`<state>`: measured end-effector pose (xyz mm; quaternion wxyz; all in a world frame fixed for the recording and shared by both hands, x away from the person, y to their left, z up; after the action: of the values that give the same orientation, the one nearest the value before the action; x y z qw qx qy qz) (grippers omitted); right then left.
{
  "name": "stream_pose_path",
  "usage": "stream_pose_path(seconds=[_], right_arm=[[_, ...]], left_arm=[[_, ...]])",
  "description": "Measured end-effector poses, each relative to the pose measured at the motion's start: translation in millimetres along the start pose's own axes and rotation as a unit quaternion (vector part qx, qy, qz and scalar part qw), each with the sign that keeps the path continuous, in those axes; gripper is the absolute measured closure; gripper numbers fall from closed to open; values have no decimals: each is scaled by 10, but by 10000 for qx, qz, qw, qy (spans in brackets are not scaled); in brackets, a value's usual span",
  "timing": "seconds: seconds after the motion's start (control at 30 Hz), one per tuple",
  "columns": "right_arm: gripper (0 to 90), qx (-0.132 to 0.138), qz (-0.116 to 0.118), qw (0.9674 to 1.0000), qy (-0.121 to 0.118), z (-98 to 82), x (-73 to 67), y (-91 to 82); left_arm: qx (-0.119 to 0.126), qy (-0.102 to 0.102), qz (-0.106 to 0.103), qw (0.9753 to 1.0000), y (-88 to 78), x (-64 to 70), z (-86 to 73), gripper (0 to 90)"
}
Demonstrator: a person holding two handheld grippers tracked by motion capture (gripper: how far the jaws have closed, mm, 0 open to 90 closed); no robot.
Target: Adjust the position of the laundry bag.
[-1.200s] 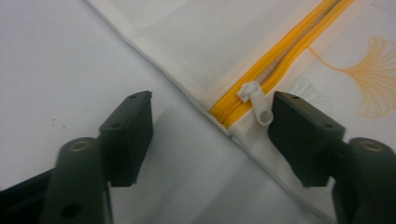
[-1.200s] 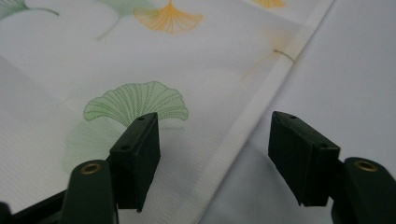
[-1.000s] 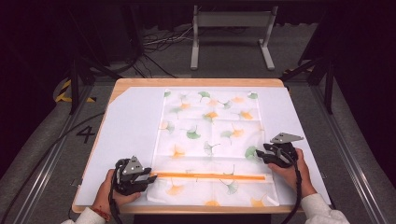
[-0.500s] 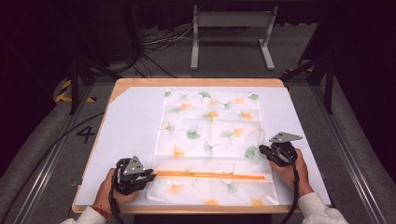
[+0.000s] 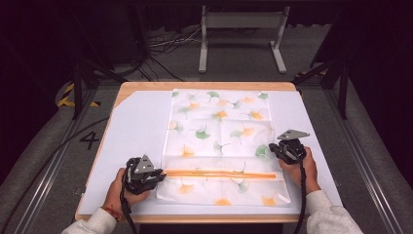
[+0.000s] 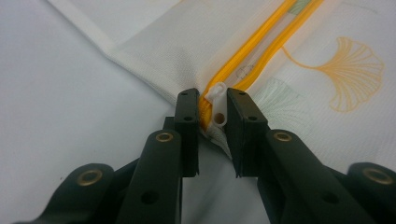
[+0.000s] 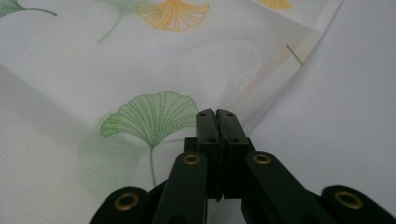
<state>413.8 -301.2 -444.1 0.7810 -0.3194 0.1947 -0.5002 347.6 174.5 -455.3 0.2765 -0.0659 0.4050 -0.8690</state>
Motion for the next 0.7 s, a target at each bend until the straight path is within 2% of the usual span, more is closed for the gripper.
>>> stream_pose_path(seconds=[0.23,0.4,0.43,0.47,0.5,0.57,0.6,0.63,0.7], right_arm=[[900,4,-122,9999,-2,2,41,-4],[896,7,-98,10000,-1,-7,51,-13],[894,12,-96,10000,-5,-12,47,-15],[890,10,-92,10000,-19,-17,46,-19],[888,13,-97,10000,-20,-18,43,-20],[884,11,-97,9999,-41,-20,41,-21],[876,6,-100,9999,-86,-23,37,-23],[854,-1,-78,9999,-97,-27,34,-30],[842,0,-68,9999,-107,-32,33,-37]], left_arm=[[28,3,37,10000,37,-14,42,751],[68,-36,86,9999,11,10,24,731],[63,-40,121,9999,6,15,19,699],[12,-123,222,9997,-7,30,7,608],[-10,-143,246,9996,-19,35,1,559],[11,-204,243,9995,-35,46,-9,481],[37,-297,236,9993,-56,65,-23,481],[13,-343,171,9993,-89,113,-47,381],[2,-362,190,9992,-99,139,-57,319]])
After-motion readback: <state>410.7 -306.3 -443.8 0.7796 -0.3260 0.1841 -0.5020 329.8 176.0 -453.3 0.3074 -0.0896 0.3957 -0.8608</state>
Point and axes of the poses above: each handheld gripper's, and its own axes: y roughly forward along the jaws, z roughly out of its top, x roughly to its right, the point moved 1 cm from there along y, roughly forward along the jaws, and after that the axes turned 8 degrees about y, right-handed, at the moved point
